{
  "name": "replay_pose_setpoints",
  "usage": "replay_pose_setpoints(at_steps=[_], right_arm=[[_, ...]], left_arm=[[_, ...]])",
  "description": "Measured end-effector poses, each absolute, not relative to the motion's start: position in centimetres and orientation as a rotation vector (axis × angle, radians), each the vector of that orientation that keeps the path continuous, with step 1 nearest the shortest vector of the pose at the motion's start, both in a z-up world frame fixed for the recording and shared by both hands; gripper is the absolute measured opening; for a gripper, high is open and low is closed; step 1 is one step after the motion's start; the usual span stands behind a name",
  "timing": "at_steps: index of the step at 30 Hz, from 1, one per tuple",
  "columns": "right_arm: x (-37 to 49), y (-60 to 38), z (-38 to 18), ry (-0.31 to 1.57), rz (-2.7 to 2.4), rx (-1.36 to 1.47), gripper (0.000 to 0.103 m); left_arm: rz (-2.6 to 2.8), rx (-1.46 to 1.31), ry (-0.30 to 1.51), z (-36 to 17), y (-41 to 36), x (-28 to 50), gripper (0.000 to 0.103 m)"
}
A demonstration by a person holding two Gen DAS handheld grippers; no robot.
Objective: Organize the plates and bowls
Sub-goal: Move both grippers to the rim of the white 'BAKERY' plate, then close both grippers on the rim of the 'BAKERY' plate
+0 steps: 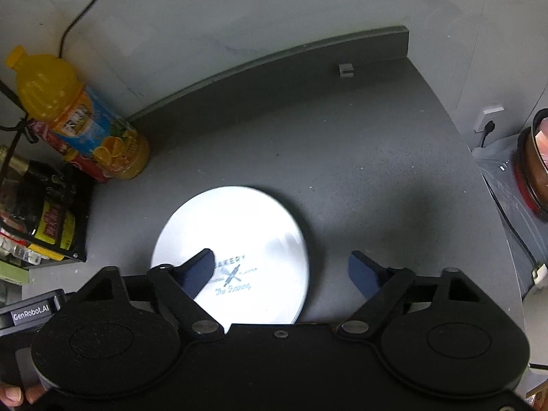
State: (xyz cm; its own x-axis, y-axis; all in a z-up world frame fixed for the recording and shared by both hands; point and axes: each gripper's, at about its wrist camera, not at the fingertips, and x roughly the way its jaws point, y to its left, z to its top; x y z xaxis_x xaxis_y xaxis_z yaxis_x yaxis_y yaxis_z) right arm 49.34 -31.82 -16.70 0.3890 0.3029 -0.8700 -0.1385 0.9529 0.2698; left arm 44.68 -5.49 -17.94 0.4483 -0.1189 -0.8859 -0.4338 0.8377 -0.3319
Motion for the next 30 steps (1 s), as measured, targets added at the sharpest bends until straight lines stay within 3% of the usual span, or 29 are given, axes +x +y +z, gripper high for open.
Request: replay_pose_setpoints(at_steps=[4,7,14,23,24,30], right_arm=[[51.2,-32.2,-18.1,1.216,0.308,0.199,0.064],[52.1,-32.3,-19.1,1.255,0.314,0.206,0.059],[53.7,-32.4,-21.3,1.358,0.327,0.203,0.045],[55.1,-32.0,-23.6,1.455,0.368,0.201,0.022],[55.1,-31.9,-23.8,1.461,0.374,0.202,0.017],[54.8,-31.5,-22.7,1.402,0.434,0.158,0.015]], left_arm=[[0.224,-0.621,1.117,-19.2,-5.8,45.6,0.099],[0.231,-0.662,1.125,-20.2,-5.9,45.9,0.088],[0.225,-0.773,1.159,-22.8,-6.3,46.9,0.048],[0.252,-0.891,1.190,-25.4,-6.2,47.4,0.016],[0.253,-0.900,1.189,-25.5,-6.2,47.5,0.013],[0.246,-0.987,1.171,-26.2,-5.9,47.1,0.008]])
